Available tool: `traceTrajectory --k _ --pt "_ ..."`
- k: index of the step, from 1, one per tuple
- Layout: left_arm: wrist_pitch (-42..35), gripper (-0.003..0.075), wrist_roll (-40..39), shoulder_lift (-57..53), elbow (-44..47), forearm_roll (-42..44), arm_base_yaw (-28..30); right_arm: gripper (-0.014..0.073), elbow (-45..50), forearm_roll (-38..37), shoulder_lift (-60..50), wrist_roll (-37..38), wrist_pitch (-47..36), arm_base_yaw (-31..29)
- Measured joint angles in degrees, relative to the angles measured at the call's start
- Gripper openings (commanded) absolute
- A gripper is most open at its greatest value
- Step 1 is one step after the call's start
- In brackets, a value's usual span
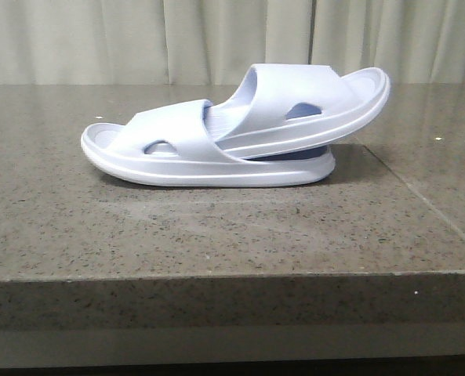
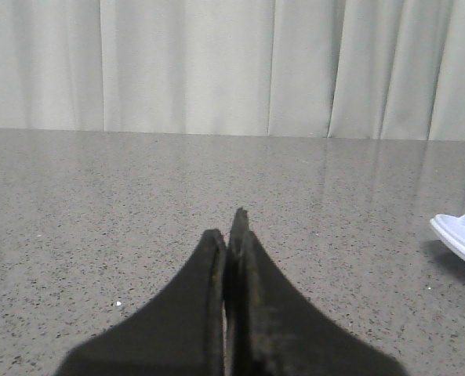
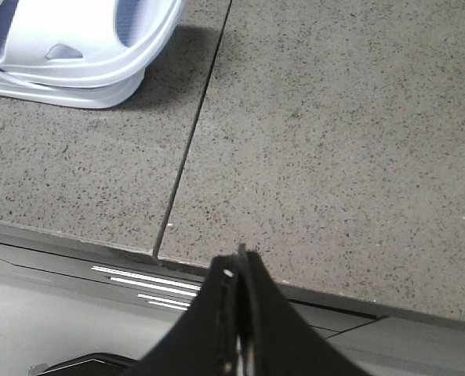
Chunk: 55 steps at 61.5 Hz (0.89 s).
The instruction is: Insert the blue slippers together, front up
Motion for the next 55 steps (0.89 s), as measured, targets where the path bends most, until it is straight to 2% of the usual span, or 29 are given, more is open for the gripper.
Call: traceTrajectory --k 15,25,45,55 --pt "0.0 -0.002 0.0 0.0 0.0 0.0 0.0 -0.0067 0.1 -0.16 -0.24 0.0 -0.14 0.0" --pt "0.0 -0.002 0.0 0.0 0.0 0.0 0.0 -0.0067 4.35 -1.88 -4.7 -0.26 -5.38 0.47" --pt "0.0 -0.002 0.0 0.0 0.0 0.0 0.0 -0.0067 29.79 -2.1 -19.71 -2.25 -33.67 0.57" --pt "0.0 -0.002 0.0 0.0 0.0 0.0 0.0 -0.0067 40.68 -2.1 -25.32 -2.38 -44.85 0.57"
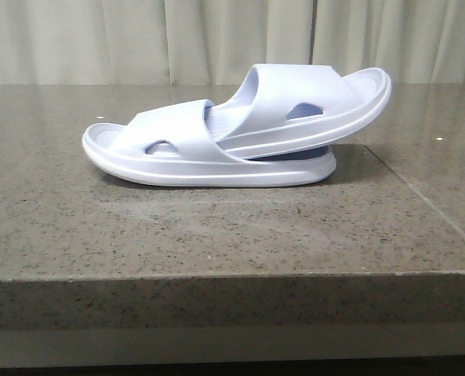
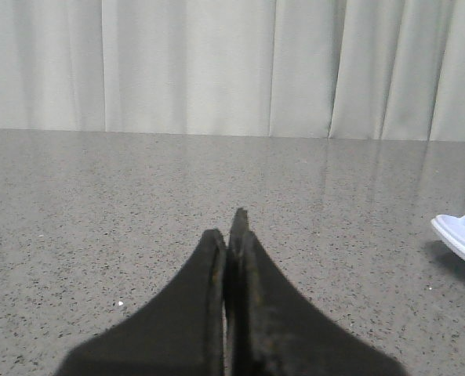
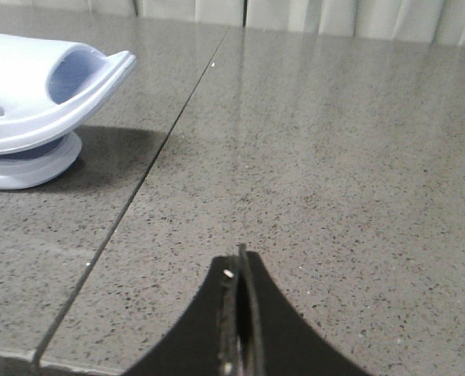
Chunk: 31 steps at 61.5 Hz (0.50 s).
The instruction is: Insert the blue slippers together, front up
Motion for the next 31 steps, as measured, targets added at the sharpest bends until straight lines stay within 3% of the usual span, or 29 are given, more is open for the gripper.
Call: traceTrajectory --k 15,31 --pt "0.0 -0.002 0.0 0.0 0.0 0.0 0.0 -0.0067 8.5 0.0 -5.79 0.0 -9.84 0.0" --pt "-0.25 -0.002 0.0 0.0 0.0 0.0 0.0 -0.0067 8.77 0.0 -5.96 0.0 -11.71 0.0"
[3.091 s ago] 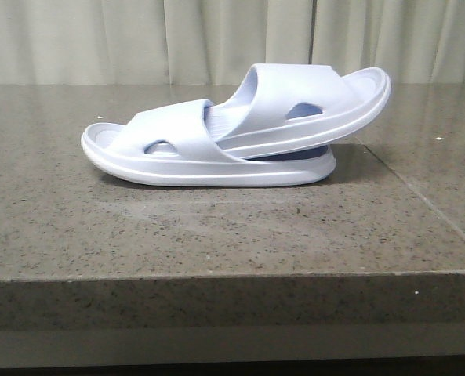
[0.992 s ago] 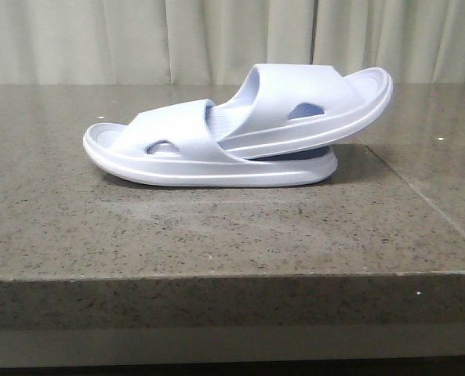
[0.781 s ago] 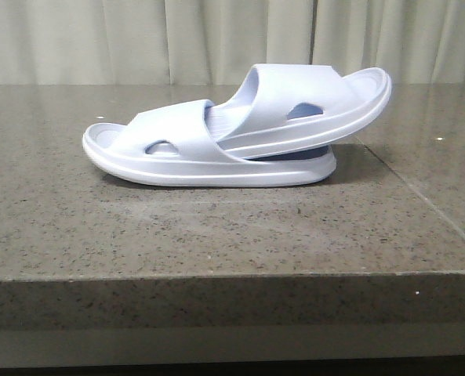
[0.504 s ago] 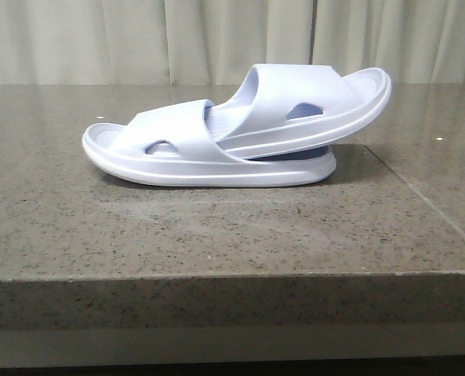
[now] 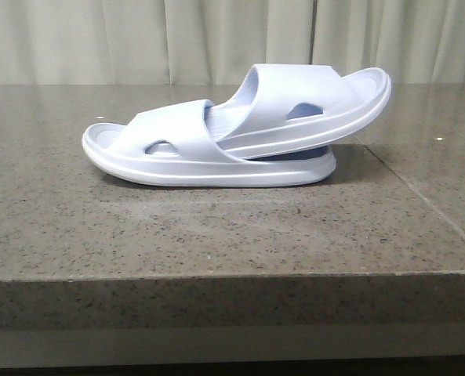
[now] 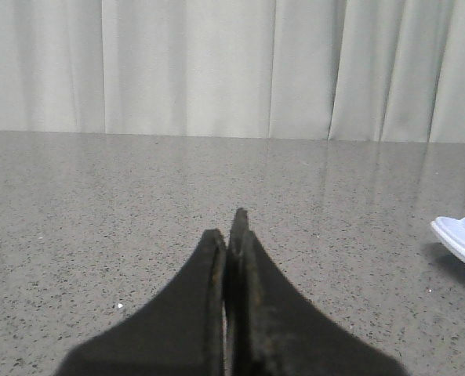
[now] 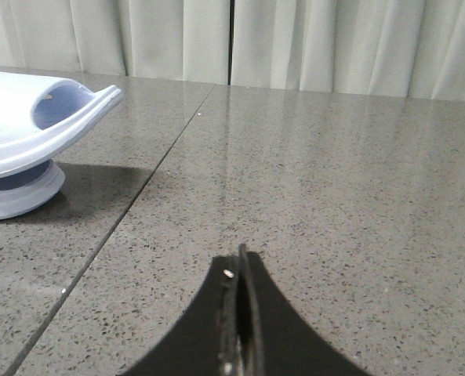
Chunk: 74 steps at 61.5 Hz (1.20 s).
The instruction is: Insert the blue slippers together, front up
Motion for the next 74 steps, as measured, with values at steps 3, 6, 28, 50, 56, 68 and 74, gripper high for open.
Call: traceTrajectory --k 3,6,28,50,56,68,74 --pt "-0.1 -0.002 0.0 0.0 0.0 0.0 0.0 -0.0067 0.0 0.0 0.0 0.0 0.0 0.0" --pt "-0.1 -0.002 0.0 0.0 0.0 0.0 0.0 -0.0067 0.0 0.0 0.0 0.0 0.0 0.0" --pt "-0.1 -0.002 0.0 0.0 0.0 0.0 0.0 -0.0067 0.0 0.0 0.0 0.0 0.0 0.0" --pt "-0.1 -0.002 0.0 0.0 0.0 0.0 0.0 -0.0067 0.0 -1.19 0.0 0.0 -1.47 0.0" --pt "-0.12 -0.002 0.0 0.0 0.0 0.0 0.0 -0.0067 0.0 -2.17 0.0 1.16 -1.87 0.0" --pt "-0.12 -0.002 0.0 0.0 0.0 0.0 0.0 -0.0067 0.0 -3.6 0.0 3.79 -3.42 -0.81" --pt "-0.12 -0.002 0.0 0.0 0.0 0.0 0.0 -0.0067 0.0 -3.71 0.0 4.12 -3.42 -2.4"
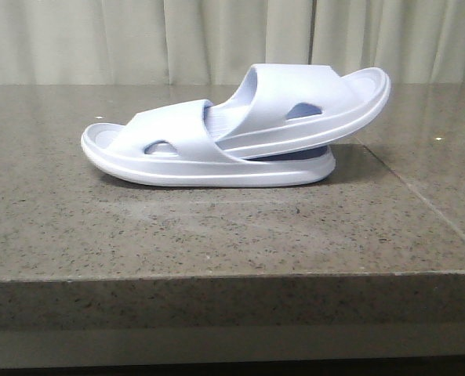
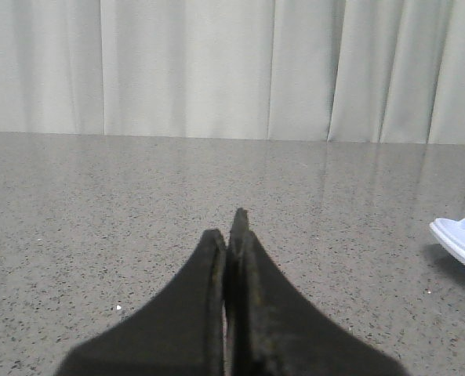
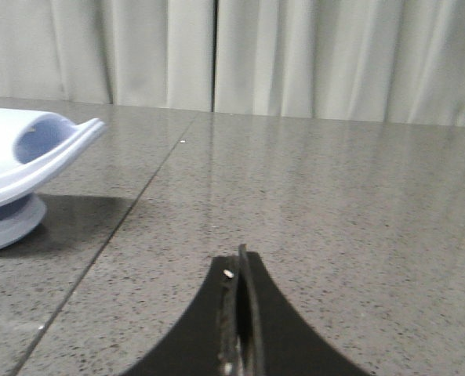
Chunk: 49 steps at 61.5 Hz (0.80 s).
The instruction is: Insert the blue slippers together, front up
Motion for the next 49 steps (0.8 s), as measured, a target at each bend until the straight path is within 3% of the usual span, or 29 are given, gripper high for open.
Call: traceTrajectory --k 49 --pt "0.0 -0.002 0.0 0.0 0.0 0.0 0.0 -0.0067 0.0 -0.14 0.0 0.45 0.0 -1.78"
